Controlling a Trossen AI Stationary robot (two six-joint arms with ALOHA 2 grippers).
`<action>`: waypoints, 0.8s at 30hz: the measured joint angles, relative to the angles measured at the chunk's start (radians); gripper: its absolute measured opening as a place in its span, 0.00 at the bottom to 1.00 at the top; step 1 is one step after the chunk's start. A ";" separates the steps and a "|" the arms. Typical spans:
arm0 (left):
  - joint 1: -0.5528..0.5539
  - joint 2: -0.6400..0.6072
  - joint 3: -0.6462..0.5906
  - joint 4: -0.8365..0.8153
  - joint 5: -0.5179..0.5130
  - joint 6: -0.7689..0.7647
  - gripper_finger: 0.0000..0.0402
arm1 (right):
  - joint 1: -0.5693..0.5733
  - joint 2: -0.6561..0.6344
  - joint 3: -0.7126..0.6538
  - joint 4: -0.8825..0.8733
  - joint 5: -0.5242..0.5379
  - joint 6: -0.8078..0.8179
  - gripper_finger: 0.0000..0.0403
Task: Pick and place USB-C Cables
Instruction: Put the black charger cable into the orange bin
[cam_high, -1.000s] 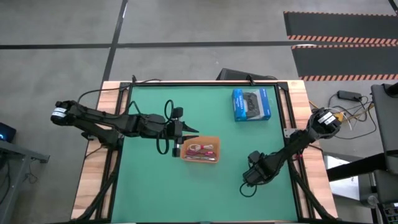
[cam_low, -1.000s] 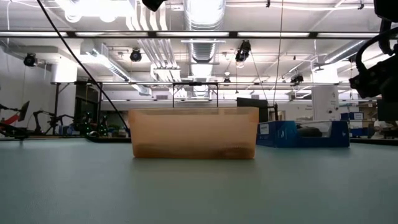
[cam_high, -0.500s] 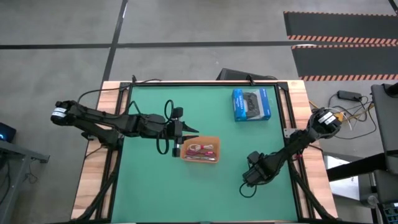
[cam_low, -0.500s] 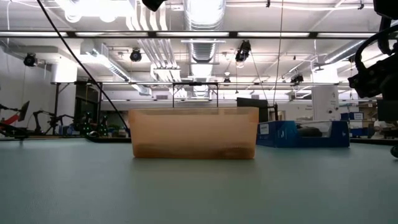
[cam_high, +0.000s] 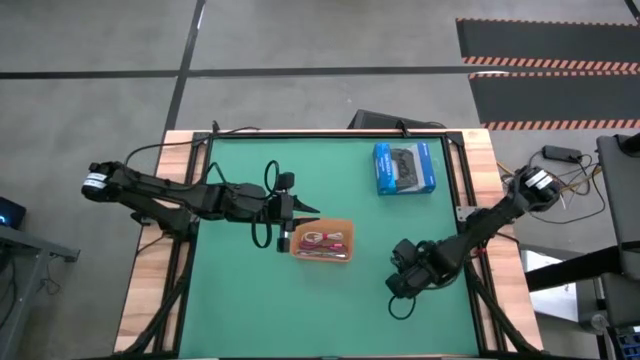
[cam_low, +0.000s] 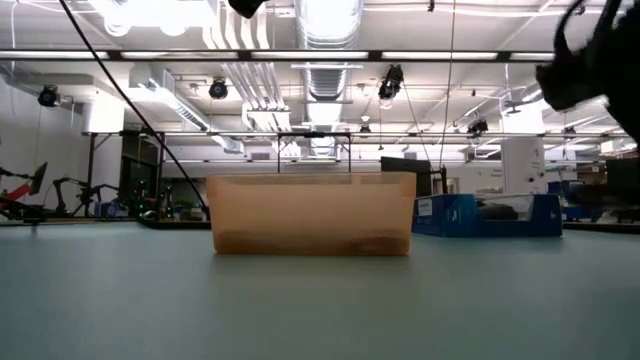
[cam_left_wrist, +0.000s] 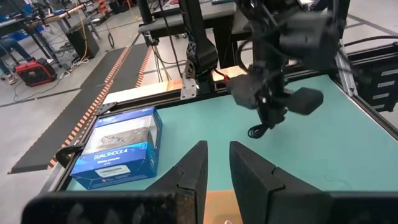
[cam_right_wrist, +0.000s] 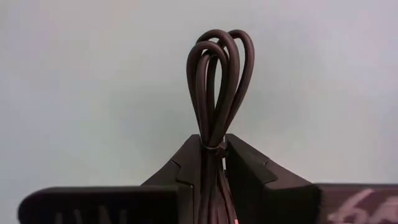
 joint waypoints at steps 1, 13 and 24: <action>0.000 0.000 0.000 0.000 0.000 0.000 0.13 | 0.000 -0.019 0.000 0.015 0.040 -0.023 0.12; 0.000 0.000 0.000 0.006 0.000 -0.047 0.13 | 0.000 -0.176 -0.078 0.403 0.497 -0.471 0.12; -0.005 0.000 -0.001 0.063 0.004 -0.116 0.13 | -0.034 -0.212 -0.219 0.906 0.610 -0.983 0.12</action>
